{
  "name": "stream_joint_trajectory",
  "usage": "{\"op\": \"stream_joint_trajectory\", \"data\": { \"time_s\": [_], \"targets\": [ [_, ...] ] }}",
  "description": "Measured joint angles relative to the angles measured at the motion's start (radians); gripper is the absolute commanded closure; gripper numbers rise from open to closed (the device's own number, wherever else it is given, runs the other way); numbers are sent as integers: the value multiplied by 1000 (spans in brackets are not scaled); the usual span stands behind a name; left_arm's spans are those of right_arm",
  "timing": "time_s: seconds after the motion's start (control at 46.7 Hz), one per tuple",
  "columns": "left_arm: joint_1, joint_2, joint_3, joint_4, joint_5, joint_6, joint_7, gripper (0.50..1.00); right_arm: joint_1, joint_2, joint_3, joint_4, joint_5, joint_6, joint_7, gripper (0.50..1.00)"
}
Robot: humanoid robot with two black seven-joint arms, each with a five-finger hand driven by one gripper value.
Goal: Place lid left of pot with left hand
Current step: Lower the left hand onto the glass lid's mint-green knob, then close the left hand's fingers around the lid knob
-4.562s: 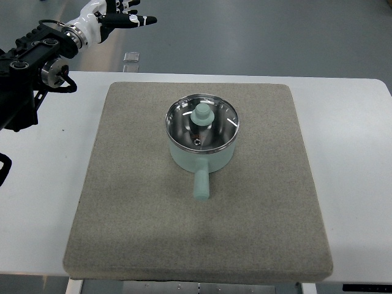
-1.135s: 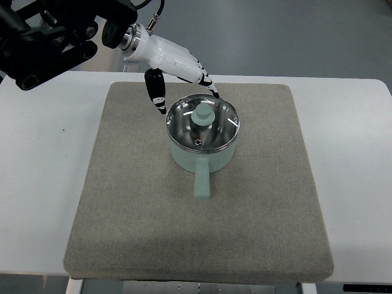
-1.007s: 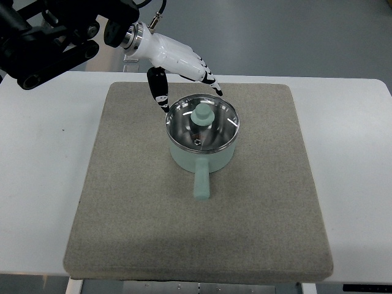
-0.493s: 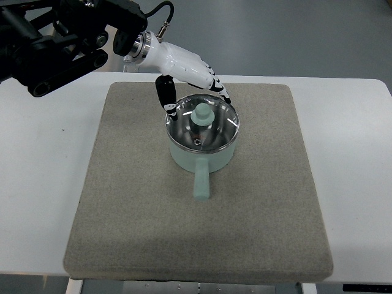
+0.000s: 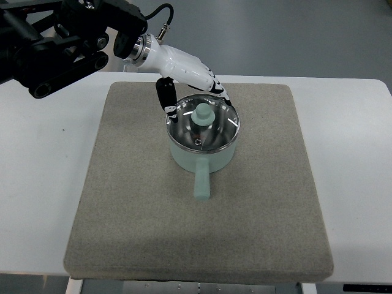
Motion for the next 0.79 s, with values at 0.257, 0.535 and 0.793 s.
{"op": "stream_joint_trajectory", "data": {
  "time_s": [0.257,0.535,0.793],
  "targets": [
    [-4,0,0,1,1,0,0,508,0,0,0,0,0,0,0,579],
    [-7,0,1,5,9,0,0,538,0,0,0,0,0,0,0,579],
    [-2,1,2,5,10,-2,0,598,0,0,0,0,0,0,0,579]
  ]
}}
